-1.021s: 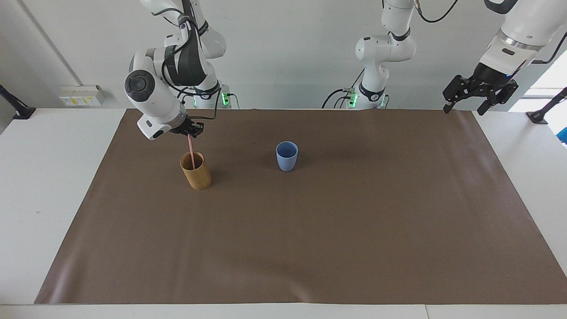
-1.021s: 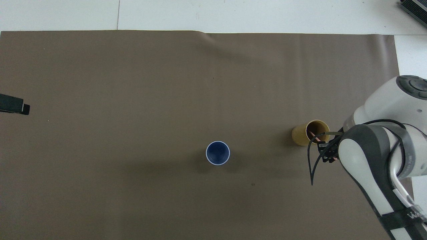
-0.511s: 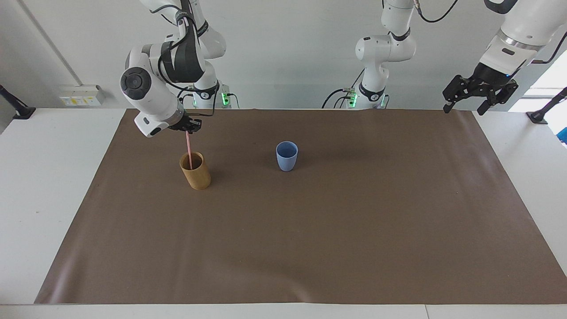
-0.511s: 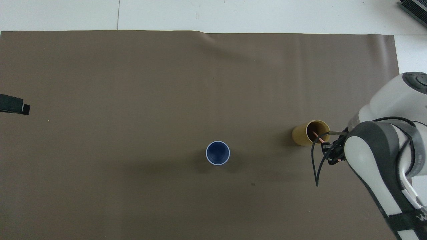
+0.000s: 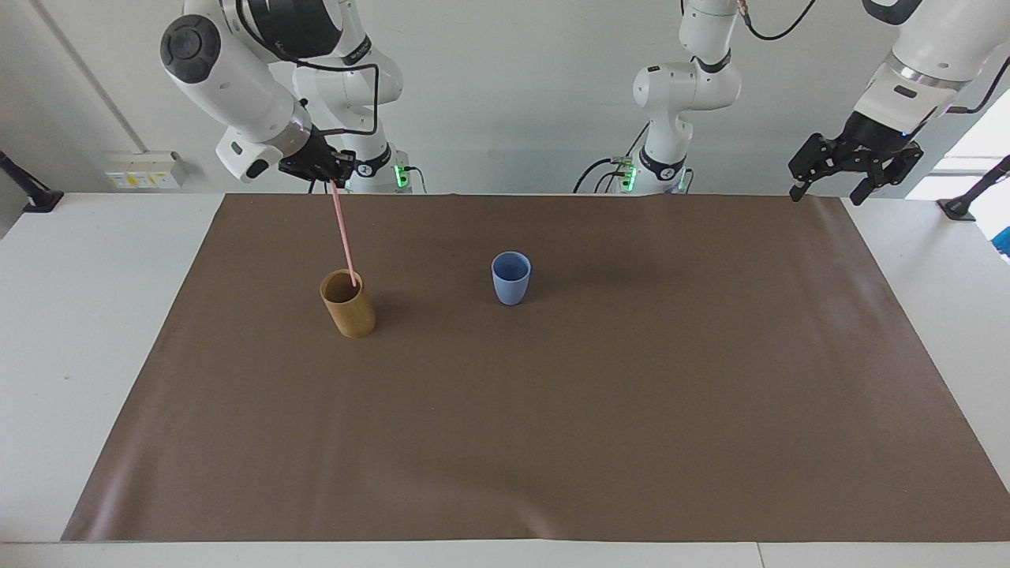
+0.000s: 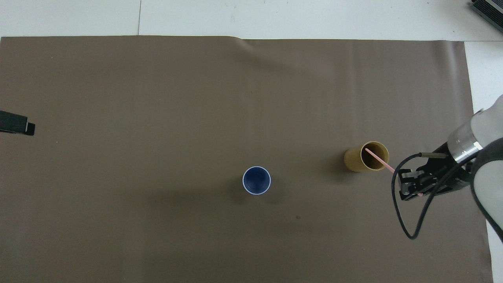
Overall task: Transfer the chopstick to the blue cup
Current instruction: 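Carry the pink chopstick over the blue cup and drop it in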
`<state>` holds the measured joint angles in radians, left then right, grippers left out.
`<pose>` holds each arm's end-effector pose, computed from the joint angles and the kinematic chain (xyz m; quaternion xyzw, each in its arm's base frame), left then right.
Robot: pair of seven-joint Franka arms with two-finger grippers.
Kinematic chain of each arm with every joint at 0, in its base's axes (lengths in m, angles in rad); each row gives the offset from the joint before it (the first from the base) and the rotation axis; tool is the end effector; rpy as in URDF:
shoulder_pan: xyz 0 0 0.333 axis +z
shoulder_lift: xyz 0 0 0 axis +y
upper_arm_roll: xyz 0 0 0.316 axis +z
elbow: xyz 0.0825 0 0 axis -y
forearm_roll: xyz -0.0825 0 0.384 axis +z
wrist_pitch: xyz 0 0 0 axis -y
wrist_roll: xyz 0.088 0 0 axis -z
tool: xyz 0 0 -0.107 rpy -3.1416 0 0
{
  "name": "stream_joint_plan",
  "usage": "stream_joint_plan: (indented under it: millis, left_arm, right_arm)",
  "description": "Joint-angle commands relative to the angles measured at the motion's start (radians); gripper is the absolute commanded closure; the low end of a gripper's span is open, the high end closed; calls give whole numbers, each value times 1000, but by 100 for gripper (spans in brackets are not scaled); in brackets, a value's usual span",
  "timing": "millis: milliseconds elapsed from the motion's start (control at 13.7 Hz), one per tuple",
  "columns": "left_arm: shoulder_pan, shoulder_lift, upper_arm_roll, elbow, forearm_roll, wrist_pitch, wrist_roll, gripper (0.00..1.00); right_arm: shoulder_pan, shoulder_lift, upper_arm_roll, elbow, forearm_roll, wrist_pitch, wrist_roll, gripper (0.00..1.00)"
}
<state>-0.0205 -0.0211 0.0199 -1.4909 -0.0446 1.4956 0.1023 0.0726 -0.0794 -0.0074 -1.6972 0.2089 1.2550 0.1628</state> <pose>0.5403 -0.0052 0.6669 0.9982 -0.0534 0.0140 0.0217 0.4863 0.0584 0.5905 -0.9777 0.0337 0.1900 0.0825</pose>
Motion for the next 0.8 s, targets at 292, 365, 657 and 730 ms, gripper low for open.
stream_joint_plan:
  millis: [292,365,657,730]
  left_arm:
    - [7,-19,-5,-15,20,-11,0,0]
    - [7,-19,-5,-15,20,-11,0,0]
    - [7,-19,-5,-15,20,-11,0,0]
    - [7,-19,-5,-15,20,-11,0,0]
  right_arm:
    - [131,1,138,22,147,180,450,100]
    - [157,12,138,13,173,214,510,100]
    - [277,53,138,-42,292,323,745,100]
    - [306,72,138,-59,312,357,782,100]
